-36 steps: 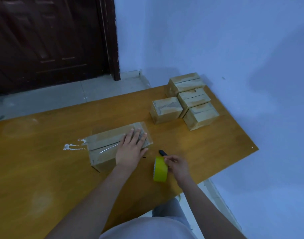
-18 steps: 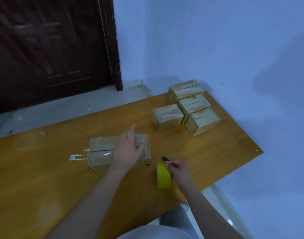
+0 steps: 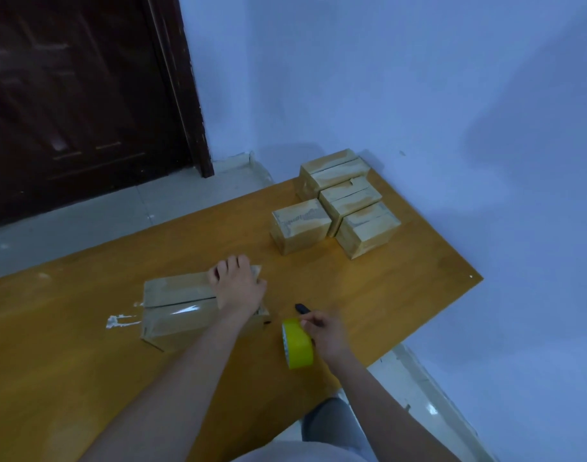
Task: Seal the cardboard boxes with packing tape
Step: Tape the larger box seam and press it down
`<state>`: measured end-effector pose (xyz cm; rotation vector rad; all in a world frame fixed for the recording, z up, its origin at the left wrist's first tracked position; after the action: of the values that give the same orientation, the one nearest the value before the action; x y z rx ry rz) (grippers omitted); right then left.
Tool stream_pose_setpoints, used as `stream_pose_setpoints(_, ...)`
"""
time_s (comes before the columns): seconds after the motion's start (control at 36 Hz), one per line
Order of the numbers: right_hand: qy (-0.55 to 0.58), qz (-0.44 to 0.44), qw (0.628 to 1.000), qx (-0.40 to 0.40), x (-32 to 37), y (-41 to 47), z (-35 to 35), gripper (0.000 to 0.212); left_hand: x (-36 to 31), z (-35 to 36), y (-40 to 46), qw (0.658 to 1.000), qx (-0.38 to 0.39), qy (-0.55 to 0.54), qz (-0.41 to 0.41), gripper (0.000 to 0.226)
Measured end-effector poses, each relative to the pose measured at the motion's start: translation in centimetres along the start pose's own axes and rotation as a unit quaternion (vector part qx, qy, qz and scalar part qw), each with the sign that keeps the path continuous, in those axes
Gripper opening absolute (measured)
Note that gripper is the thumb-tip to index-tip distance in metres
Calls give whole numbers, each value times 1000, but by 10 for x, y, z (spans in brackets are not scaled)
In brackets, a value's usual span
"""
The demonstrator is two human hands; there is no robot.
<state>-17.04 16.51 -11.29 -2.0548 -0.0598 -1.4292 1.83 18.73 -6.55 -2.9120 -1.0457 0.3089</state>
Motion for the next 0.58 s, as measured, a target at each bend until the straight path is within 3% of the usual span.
stream_pose_setpoints(0.33,-19,0,1000,5,4,2,1,10,8,3,1,998,-2,-56,24,37)
stream_pose_setpoints(0.58,-25,-13,1000,13,4,0,6,21,7,0,1,998,22,-28,45,28)
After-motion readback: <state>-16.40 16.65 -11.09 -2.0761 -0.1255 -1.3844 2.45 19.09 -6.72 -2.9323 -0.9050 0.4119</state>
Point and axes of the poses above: each hand's wrist, its own y-axis towards the middle knuckle, its own z-axis out of the palm, x = y × z, the point moved 1 cm from there along y, towards the middle knuckle, and after that the axes turned 4 degrees about y, right-handed, at the moved point
